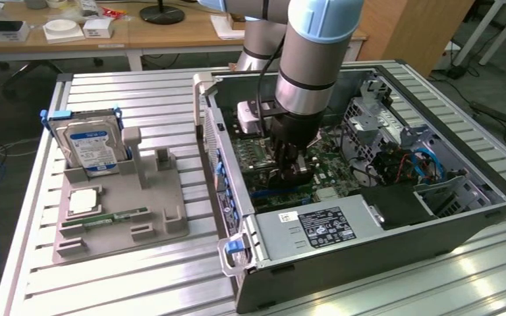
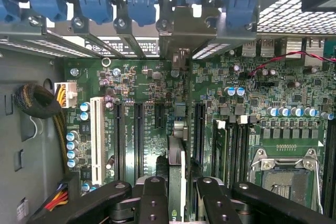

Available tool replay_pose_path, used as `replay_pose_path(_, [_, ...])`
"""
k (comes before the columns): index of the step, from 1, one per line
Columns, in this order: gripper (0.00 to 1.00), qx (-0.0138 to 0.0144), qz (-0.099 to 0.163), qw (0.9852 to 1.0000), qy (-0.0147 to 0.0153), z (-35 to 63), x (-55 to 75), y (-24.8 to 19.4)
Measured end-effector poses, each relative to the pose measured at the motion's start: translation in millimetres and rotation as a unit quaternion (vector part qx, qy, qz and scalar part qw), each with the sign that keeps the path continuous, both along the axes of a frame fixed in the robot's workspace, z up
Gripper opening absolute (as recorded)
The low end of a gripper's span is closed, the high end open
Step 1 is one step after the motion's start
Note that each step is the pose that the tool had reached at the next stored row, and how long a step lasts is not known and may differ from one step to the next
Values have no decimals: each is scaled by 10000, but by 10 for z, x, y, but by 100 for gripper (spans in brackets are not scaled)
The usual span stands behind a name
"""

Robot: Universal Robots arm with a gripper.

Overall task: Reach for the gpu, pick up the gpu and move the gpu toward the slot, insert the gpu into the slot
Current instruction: 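Insert the gpu into the slot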

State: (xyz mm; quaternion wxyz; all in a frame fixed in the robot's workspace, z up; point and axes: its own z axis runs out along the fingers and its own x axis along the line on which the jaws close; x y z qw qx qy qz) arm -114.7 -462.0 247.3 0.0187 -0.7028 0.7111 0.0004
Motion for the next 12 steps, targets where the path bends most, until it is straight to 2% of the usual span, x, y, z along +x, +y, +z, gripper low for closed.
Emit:
replay_pose_path(4, [26,1,0,10000,-26,3,1,1])
replay_pose_path(12, [26,0,0,10000,-27,4,1,1])
